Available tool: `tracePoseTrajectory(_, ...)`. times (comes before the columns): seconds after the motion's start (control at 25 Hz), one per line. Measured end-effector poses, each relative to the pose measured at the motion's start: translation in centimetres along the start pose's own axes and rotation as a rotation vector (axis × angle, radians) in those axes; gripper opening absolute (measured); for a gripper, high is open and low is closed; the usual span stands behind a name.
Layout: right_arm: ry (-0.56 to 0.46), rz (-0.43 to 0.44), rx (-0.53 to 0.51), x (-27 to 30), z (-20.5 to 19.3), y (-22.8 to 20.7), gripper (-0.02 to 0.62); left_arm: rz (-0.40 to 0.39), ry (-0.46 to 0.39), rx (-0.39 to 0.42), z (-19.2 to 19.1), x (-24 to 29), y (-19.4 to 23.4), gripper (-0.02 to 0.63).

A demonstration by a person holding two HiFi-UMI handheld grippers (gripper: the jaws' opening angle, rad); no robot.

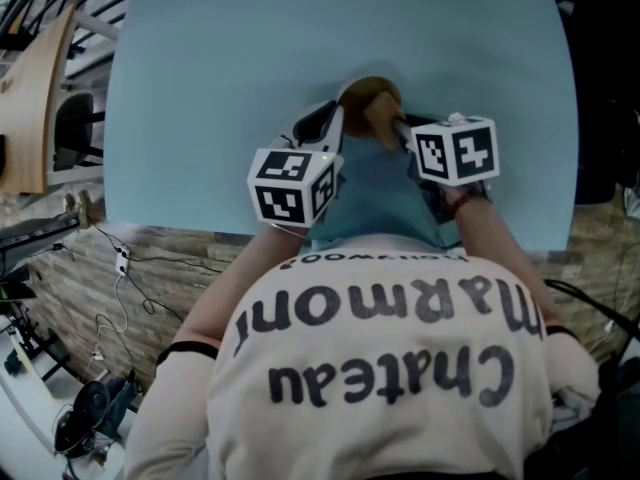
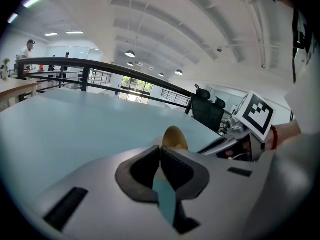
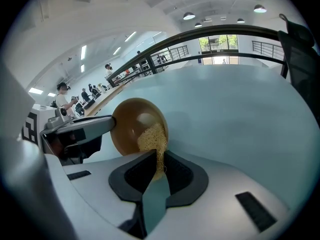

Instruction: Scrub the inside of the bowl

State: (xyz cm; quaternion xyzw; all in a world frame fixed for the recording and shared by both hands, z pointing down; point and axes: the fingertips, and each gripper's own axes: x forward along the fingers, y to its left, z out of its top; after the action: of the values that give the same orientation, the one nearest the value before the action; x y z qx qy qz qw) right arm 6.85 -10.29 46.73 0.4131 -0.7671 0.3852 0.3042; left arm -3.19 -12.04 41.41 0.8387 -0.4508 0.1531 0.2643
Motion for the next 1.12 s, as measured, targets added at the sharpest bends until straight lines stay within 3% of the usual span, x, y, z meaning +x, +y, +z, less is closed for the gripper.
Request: tracePoseTrajectory(1.12, -0.059, 0.005, 0.048, -1.3, 1.3, -0.8, 0.064, 0.002, 0.020, 0.017, -0.2, 0.3, -0.4, 0.012)
